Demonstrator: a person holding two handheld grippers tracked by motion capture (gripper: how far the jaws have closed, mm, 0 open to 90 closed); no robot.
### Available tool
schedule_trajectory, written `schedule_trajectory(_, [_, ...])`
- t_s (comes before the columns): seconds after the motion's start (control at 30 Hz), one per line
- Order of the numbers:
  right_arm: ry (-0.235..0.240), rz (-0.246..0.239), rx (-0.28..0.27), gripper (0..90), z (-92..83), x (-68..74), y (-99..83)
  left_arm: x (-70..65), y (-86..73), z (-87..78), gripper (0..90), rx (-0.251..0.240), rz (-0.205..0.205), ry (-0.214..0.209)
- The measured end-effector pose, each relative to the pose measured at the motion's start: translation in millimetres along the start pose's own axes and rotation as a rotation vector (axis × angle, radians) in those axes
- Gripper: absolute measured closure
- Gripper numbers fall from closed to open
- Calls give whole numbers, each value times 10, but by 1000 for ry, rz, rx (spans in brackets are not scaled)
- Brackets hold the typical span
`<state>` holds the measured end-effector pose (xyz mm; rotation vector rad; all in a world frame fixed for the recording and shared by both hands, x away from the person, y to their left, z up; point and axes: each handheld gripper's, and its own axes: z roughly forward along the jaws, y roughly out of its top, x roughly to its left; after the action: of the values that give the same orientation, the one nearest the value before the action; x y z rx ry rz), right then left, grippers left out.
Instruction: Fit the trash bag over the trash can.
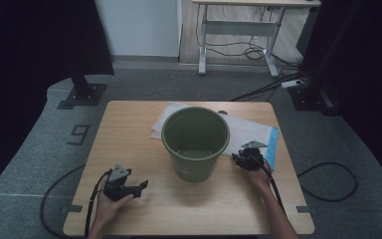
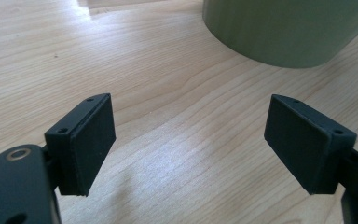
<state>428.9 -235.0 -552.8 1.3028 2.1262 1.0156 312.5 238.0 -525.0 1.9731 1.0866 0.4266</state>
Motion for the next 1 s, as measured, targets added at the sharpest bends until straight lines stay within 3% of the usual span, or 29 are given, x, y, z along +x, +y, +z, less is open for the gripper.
schedule_trajectory(0.03, [-7,13,-1,735,-23,-20,-16,1,-3,11,164,-4,-9,-1])
schedule_trajectory(0.07, [-7,13,-1,735,-23,-20,-16,1,-3,11,166,-4,-9,-1])
schedule_trajectory(0.17, [-17,31,-2,884,-91,-76,-73,1,21,41,170,-12,-21,-6])
schedule_trajectory(0.23, [-33,51,-7,886,-136,-119,-107,-5,35,61,171,-12,-19,-3])
schedule_trajectory(0.5, [-12,110,-33,887,-353,-248,-199,-63,13,59,171,5,3,10])
schedule_trajectory(0.67, [-20,81,-32,887,-583,-227,-321,-66,48,78,178,-17,-28,10])
schedule_trajectory(0.83, [-11,80,-37,887,-839,-238,-488,-71,63,114,180,-15,-25,8])
schedule_trajectory(1.0, [-27,118,-27,887,-1024,-282,-648,-35,64,107,194,-12,-32,41])
